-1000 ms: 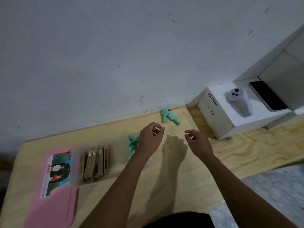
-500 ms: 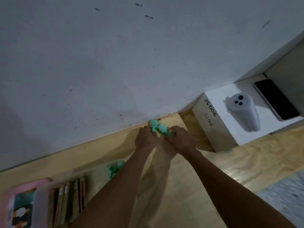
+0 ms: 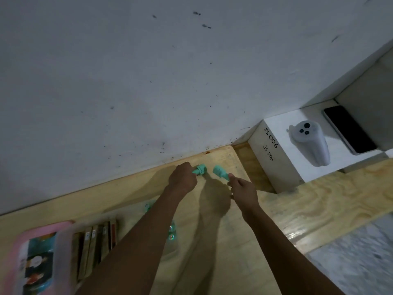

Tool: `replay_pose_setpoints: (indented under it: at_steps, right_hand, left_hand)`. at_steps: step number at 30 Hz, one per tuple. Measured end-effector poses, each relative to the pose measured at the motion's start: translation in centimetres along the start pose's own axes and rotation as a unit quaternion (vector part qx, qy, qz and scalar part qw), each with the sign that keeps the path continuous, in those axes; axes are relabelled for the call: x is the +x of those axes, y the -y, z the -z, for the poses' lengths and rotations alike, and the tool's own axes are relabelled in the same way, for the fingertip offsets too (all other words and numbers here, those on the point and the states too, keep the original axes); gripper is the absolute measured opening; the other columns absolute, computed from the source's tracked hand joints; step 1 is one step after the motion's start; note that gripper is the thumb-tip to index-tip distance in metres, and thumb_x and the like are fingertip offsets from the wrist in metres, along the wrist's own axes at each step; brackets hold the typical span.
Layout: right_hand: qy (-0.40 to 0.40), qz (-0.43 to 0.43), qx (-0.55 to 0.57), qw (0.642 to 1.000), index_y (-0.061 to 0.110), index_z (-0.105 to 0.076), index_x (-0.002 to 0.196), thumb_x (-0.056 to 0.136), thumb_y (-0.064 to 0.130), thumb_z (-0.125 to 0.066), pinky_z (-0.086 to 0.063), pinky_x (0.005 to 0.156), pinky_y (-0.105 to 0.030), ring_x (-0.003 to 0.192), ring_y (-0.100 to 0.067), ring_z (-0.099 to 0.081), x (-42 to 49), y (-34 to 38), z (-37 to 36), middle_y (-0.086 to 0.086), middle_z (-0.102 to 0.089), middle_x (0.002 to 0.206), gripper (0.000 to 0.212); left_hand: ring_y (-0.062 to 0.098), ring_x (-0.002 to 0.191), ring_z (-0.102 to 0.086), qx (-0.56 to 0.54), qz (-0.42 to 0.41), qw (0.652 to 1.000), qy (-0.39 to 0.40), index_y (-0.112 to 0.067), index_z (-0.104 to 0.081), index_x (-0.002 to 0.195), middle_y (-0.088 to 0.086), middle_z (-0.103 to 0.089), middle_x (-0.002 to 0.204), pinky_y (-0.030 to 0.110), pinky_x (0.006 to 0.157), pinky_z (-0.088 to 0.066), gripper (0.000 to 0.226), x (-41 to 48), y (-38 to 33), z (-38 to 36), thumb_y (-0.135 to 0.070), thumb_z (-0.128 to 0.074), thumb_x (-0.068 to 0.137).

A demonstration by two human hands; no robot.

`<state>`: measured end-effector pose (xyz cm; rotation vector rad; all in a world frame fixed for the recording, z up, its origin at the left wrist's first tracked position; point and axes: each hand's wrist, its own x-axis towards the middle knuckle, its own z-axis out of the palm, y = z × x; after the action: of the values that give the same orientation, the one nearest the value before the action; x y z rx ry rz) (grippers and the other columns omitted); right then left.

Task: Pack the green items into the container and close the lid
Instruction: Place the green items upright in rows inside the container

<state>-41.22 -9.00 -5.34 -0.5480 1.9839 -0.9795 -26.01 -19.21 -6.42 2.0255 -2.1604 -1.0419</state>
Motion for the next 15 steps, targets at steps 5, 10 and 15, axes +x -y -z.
replay_pose_setpoints:
  at_steps: [5, 10, 15]
  right_hand:
    - [0.041, -0.045, 0.069, 0.996, 0.005, -0.063, 0.122, 0.097, 0.040, -0.052, -0.050, 0.071, -0.031, 0.078, -0.014, -0.054, -4.4, 0.0, 1.1, -0.002, -0.060, 0.086, 0.044]
    - [0.052, 0.056, 0.017, 0.997, 0.006, -0.070, 0.112, 0.097, 0.039, -0.053, -0.047, 0.062, -0.029, 0.068, -0.012, -0.053, -8.2, 0.4, 1.5, -0.001, -0.063, 0.080, 0.040]
    - [0.077, 0.197, -0.115, 0.971, 0.016, -0.073, 0.108, 0.094, 0.035, -0.058, -0.049, 0.059, -0.025, 0.061, -0.004, -0.056, -11.8, 0.4, 1.4, 0.006, -0.069, 0.078, 0.027]
  left_hand:
    - [0.022, 0.075, -0.064, -0.124, -0.064, 0.990, 0.006, -0.008, -0.069, 0.095, 0.013, -0.072, 0.091, 0.026, 0.066, -0.047, 0.017, -3.1, 1.1, 3.9, -0.019, -0.071, 0.082]
    - [0.011, 0.052, -0.053, -0.267, -0.092, 0.959, -0.013, -0.005, -0.071, 0.096, 0.008, -0.061, 0.069, 0.025, 0.054, -0.046, 0.016, -8.7, 2.9, 8.2, -0.013, -0.073, 0.082]
    - [0.002, 0.054, -0.056, -0.293, -0.109, 0.949, -0.022, -0.014, -0.075, 0.095, 0.002, -0.065, 0.072, 0.019, 0.057, -0.048, 0.015, -14.3, 6.6, 10.3, -0.020, -0.075, 0.081]
